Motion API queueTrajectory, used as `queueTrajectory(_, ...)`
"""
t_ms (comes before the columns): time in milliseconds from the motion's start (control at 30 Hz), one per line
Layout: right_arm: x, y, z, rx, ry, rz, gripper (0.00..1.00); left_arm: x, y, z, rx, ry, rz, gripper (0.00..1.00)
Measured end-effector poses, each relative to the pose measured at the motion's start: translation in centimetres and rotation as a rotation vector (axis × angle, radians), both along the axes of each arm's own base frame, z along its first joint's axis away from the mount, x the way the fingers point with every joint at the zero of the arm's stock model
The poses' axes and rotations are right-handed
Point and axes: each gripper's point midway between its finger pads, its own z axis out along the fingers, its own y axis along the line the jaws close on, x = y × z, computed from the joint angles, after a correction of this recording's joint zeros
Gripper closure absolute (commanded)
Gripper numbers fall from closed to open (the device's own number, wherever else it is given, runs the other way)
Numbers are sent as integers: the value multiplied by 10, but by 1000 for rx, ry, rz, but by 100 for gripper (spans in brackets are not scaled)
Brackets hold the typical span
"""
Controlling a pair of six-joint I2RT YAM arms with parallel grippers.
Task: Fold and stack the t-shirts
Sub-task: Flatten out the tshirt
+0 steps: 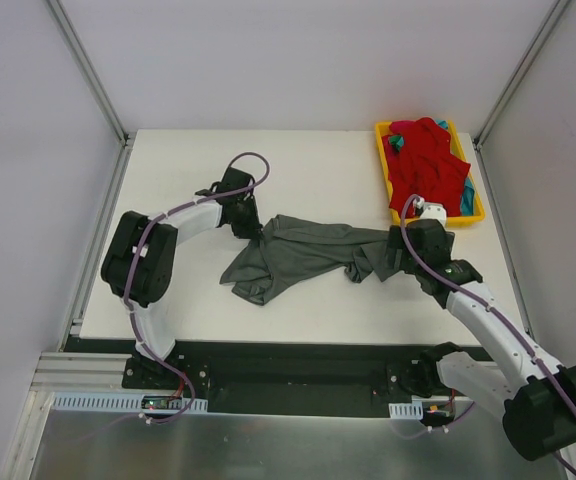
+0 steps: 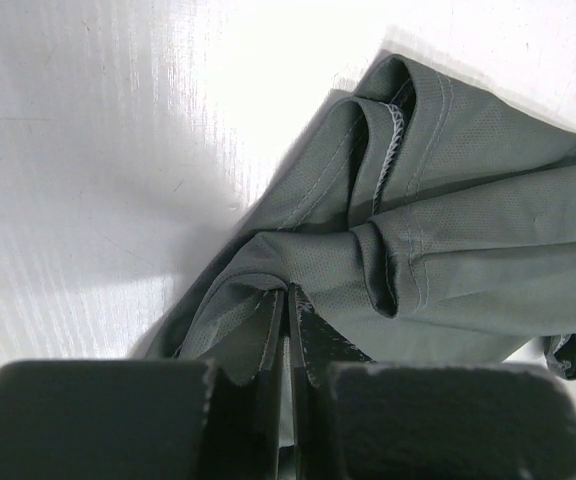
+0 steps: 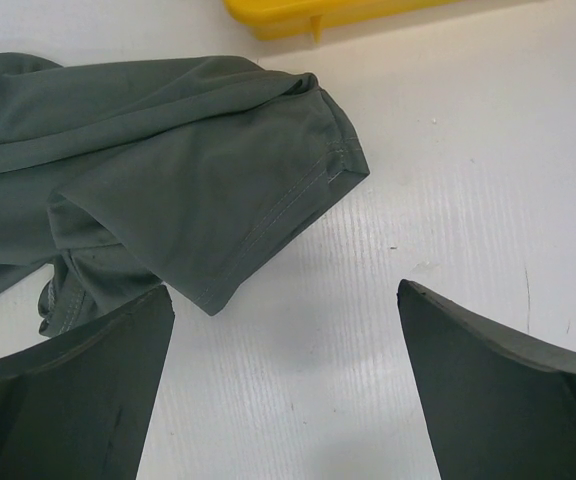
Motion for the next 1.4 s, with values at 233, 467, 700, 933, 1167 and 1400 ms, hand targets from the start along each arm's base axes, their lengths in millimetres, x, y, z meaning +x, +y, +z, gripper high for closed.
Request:
queueTrajectory(233,-1,4,-6,8,24,18,4,-14,7,28,-13,-54,-3,100)
queueTrajectory(467,0,7,-5,20,24,30,4,-45,30,81,-28,-211,19,100)
queueTrajectory(700,-3,21,-8,84,44,73,4,-82,73,104,21,-351,142,100)
queueTrajectory(933,-14,67,-32,183,107,237,6,-100,98,109,48,-410,243,100)
queueTrajectory(1167,-10,130,-54,69,230,515,25,-102,104,102,74,-400,258,100)
queueTrajectory(1400,10,164,-85,-22,344,611,41,-102,111,99,108,-395,279,100)
